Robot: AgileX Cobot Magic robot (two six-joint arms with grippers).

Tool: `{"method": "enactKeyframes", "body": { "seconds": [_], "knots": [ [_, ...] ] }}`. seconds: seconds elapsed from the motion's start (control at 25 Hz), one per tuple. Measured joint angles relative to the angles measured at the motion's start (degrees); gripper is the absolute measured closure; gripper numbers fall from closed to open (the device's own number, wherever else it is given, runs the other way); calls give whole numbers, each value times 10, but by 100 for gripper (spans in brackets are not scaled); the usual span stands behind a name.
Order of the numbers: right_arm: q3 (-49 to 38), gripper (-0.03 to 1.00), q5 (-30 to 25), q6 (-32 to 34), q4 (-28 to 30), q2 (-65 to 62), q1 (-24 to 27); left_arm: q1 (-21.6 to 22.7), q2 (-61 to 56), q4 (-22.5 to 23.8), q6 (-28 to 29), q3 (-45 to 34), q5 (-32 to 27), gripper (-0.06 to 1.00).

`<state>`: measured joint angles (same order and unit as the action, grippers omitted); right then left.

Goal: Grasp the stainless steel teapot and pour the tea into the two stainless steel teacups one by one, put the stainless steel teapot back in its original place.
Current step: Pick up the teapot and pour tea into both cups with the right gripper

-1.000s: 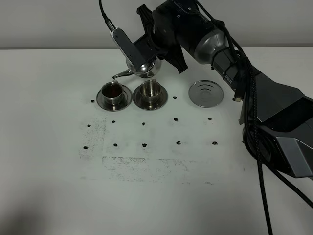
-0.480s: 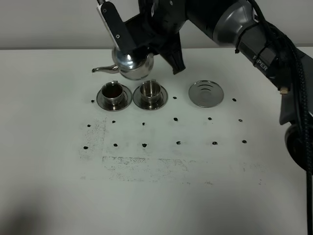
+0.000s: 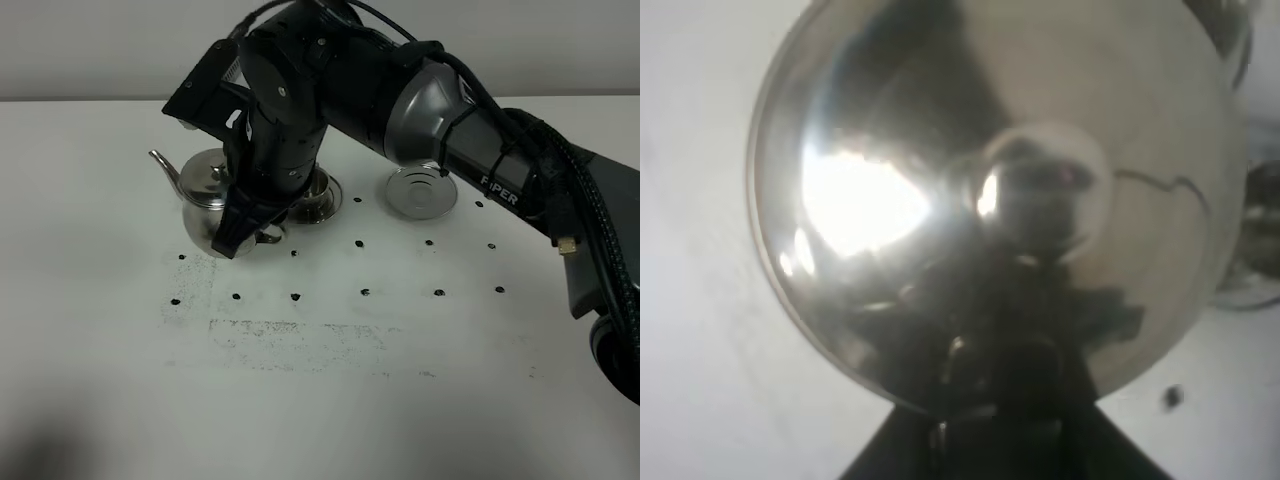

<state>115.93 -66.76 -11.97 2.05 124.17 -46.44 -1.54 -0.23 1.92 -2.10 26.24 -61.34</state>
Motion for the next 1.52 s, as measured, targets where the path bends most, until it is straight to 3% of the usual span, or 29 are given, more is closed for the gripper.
{"method": "enactKeyframes", "body": {
  "seconds": [0.2,0.48,1.0,1.12,1.24,1.52],
  "knots": [
    [-71,75,80,79,8,0,5,0,0,0,0,0,0,66],
    [-133,75,167,106,8,0,7,0,0,0,0,0,0,66],
    [-140,75,154,102,36,11,9,0,0,0,0,0,0,66],
    [-140,75,128,50,40,-33,28,0,0,0,0,0,0,66],
    [-127,75,115,-57,38,-63,69,0,0,0,0,0,0,66],
    [-52,75,98,-453,21,-49,181,0,0,0,0,0,0,66]
  ]
}}
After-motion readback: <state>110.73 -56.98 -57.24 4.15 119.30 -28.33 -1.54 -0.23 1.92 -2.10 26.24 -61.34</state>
